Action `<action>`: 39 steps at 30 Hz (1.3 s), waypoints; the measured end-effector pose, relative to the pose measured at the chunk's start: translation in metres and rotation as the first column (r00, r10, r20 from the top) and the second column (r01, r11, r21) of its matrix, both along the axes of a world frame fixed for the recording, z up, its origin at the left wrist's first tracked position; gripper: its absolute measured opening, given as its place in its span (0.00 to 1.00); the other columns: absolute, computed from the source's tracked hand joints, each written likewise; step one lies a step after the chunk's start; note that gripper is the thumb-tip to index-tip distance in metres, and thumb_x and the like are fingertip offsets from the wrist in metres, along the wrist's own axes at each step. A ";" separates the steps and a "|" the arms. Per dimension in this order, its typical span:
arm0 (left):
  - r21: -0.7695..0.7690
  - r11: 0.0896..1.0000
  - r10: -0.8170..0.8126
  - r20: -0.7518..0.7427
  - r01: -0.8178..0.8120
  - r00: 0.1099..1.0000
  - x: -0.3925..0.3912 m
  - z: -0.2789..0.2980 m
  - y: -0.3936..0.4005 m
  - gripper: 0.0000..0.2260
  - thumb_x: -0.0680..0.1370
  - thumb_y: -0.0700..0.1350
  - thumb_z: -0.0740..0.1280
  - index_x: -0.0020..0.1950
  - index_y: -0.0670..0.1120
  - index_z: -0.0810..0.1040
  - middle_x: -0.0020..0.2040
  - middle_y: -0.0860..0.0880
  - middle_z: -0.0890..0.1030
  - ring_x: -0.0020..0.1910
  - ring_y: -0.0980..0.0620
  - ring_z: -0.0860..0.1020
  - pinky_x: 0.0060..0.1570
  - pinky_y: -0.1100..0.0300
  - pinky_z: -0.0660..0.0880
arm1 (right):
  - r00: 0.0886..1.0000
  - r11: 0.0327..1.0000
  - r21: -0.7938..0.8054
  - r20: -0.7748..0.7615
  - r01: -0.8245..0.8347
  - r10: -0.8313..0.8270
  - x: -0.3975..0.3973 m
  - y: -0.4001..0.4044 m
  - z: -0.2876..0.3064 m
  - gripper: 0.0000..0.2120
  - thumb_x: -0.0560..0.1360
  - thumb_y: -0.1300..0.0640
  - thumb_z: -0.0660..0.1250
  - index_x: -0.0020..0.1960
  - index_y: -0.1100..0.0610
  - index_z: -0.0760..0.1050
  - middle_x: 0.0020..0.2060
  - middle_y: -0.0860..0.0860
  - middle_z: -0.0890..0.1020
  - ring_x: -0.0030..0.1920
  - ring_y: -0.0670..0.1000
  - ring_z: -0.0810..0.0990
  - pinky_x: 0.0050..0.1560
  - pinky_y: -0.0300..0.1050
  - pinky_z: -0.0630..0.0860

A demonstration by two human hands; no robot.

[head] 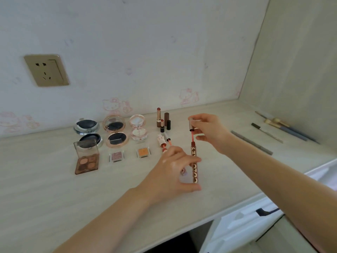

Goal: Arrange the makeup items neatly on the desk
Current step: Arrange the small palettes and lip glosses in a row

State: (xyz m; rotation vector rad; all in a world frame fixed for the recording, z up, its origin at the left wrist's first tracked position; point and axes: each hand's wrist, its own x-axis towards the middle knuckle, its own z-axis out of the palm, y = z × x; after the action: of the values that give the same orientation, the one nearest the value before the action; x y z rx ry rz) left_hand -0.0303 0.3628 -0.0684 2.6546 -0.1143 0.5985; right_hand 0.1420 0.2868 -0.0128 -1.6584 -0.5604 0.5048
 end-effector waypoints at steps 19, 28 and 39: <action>0.270 0.948 0.150 0.084 -0.167 0.985 0.022 -0.014 0.001 0.24 0.72 0.62 0.64 0.61 0.49 0.79 0.49 0.53 0.78 0.57 0.49 0.72 0.61 0.55 0.69 | 0.990 0.968 -0.222 0.052 -0.116 0.131 0.035 0.040 -0.024 0.05 0.76 0.55 0.67 0.50 0.52 0.81 0.38 0.47 0.82 0.36 0.45 0.79 0.34 0.37 0.74; 0.293 0.931 0.190 0.114 -0.216 0.975 0.025 -0.015 0.004 0.21 0.72 0.62 0.65 0.55 0.49 0.82 0.47 0.51 0.77 0.53 0.49 0.73 0.60 0.55 0.69 | 0.982 0.943 -0.314 0.111 -0.113 0.155 0.036 0.057 -0.033 0.04 0.75 0.56 0.67 0.48 0.52 0.81 0.39 0.49 0.82 0.36 0.47 0.79 0.32 0.38 0.70; 0.277 0.934 0.207 0.087 -0.224 0.974 0.025 -0.015 0.004 0.22 0.73 0.60 0.64 0.56 0.46 0.82 0.47 0.50 0.80 0.54 0.49 0.74 0.59 0.55 0.71 | 0.958 0.923 -0.380 0.236 -0.064 0.163 0.045 0.070 -0.040 0.04 0.74 0.56 0.69 0.48 0.54 0.80 0.38 0.50 0.82 0.35 0.47 0.78 0.32 0.37 0.69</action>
State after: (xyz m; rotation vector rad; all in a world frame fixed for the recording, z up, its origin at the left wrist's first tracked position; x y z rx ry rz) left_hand -0.0051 0.3667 -0.0837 2.9554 0.0836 0.7803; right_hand 0.1874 0.3568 -0.0533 -2.0805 -0.7991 0.4990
